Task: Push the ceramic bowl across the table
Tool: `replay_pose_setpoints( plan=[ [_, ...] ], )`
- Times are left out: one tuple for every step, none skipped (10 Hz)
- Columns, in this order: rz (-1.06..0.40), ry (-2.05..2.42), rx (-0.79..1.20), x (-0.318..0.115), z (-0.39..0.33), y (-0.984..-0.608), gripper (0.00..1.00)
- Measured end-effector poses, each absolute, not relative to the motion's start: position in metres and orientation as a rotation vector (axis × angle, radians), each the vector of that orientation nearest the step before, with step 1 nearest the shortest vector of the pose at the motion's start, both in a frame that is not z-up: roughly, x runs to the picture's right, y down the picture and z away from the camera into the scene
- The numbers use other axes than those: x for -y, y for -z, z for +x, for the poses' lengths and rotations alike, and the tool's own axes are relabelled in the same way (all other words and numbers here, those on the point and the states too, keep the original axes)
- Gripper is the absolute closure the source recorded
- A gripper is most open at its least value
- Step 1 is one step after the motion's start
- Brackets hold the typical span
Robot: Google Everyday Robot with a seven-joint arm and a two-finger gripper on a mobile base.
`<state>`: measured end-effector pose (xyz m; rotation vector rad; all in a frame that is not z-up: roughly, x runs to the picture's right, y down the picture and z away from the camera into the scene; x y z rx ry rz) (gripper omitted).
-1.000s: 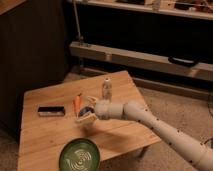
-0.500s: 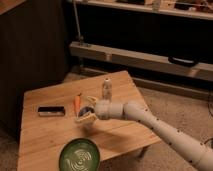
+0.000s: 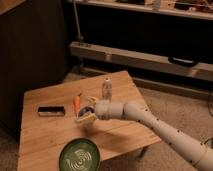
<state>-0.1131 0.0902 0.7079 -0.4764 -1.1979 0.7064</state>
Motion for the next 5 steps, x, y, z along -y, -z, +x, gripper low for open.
replay_pose_setpoints(
  plan=[
    [-0.476, -0.706, 1.198, -0.090, -0.113, -0.708, 0.20],
    [-0.476, -0.705, 1.197, -0.090, -0.113, -0.708, 0.20],
    [-0.470, -0.693, 1.191, -0.087, -0.112, -0.706, 0.20],
    [-0.448, -0.640, 1.173, -0.082, -0.113, -0.699, 0.20],
    [-0.428, -0.580, 1.159, -0.076, -0.117, -0.688, 0.20]
  ],
)
